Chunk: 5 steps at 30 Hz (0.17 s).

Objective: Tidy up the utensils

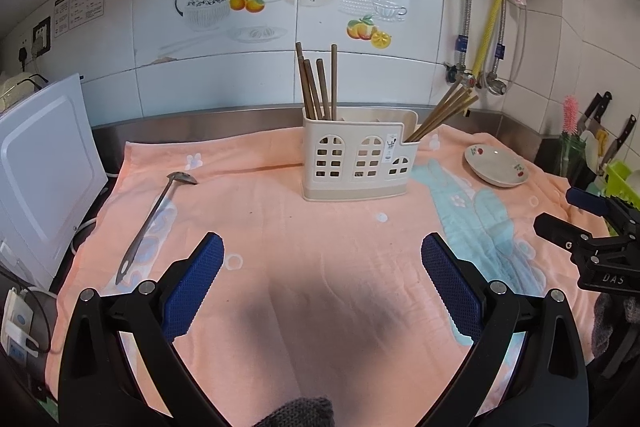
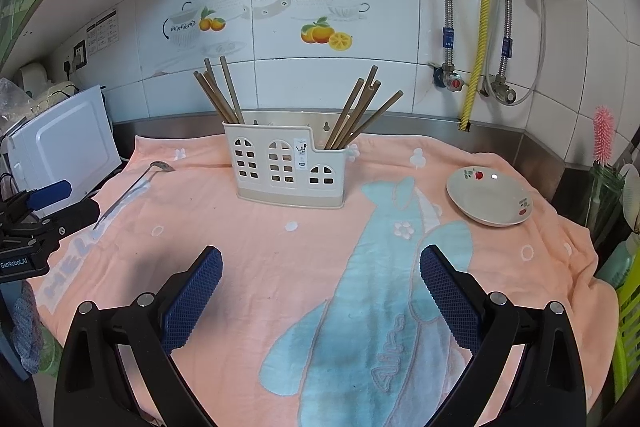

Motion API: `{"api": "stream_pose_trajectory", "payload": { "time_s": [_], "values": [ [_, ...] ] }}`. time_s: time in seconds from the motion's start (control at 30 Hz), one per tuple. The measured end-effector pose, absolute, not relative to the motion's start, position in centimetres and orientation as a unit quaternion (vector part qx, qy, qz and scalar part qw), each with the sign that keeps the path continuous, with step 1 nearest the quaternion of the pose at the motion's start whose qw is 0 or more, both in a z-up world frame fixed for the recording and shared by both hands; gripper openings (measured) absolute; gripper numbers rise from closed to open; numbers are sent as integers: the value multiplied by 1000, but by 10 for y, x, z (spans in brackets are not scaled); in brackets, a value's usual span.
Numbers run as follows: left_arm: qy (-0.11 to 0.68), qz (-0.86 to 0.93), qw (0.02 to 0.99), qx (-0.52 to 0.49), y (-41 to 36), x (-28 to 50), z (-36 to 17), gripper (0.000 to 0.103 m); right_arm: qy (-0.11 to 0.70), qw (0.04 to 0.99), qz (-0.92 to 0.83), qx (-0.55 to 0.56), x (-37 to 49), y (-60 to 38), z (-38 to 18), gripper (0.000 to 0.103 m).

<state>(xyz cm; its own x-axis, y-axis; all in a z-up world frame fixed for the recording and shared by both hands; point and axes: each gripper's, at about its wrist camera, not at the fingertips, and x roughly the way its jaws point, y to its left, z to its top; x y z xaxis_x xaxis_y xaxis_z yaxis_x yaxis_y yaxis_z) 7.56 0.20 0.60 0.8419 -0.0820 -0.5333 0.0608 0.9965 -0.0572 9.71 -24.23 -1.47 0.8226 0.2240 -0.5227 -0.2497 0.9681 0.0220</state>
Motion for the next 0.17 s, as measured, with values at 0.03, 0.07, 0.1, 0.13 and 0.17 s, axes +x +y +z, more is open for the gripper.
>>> {"api": "stream_pose_trajectory", "payload": {
  "time_s": [0.03,0.07,0.1,0.13,0.17],
  "values": [
    [280,-36,959,-18,2,76,6,98,271,954,125,-24,97,-242,-15,96],
    [280,-36,959,-17,1,76,6,98,271,954,124,-25,97,-242,-15,96],
    [281,-37,959,-17,2,76,5,98,271,954,124,-25,97,-242,-15,96],
    [282,-36,959,-17,2,75,5,98,271,954,125,-25,97,-242,-15,96],
    [282,-37,958,-17,2,76,5,98,271,954,125,-26,97,-243,-14,96]
  ]
}}
